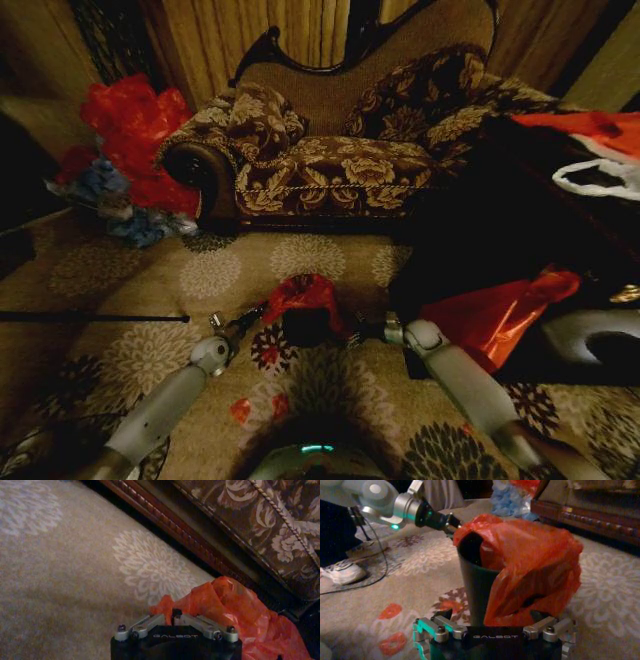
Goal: Place a garbage bag over the trash bin.
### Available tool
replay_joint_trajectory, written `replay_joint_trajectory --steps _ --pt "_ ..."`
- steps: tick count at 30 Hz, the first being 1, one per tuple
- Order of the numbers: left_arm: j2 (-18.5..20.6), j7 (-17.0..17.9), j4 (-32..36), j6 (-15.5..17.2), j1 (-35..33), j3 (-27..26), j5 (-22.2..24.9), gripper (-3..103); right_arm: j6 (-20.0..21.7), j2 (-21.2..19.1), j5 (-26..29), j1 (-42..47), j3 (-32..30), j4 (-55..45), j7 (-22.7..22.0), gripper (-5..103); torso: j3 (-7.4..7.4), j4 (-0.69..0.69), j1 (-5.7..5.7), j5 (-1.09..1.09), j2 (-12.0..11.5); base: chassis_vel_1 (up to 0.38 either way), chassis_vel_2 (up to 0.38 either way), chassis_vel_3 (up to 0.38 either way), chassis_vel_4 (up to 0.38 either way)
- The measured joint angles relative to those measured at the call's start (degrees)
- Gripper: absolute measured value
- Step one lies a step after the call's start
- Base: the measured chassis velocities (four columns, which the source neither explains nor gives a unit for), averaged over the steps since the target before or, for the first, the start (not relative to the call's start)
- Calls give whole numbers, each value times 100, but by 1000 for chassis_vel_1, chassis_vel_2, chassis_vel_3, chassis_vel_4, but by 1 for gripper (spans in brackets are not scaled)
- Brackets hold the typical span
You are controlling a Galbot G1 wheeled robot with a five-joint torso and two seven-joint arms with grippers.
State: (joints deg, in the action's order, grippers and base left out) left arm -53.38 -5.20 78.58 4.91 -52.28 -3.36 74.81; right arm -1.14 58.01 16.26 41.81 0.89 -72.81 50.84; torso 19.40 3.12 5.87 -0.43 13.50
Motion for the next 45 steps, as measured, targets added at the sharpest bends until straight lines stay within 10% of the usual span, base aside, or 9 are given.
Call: replay_joint_trajectory --steps 16,45 --pt "-17 13 -24 1 16 0 4 0 225 140 475 327 275 -382 -402 100 0 -1 0 1 0 0 0 0 0" --pt "-17 9 -36 -5 -16 1 -7 0 21 284 265 20 520 61 461 100 1 -1 1 1 0 0 0 0 0"
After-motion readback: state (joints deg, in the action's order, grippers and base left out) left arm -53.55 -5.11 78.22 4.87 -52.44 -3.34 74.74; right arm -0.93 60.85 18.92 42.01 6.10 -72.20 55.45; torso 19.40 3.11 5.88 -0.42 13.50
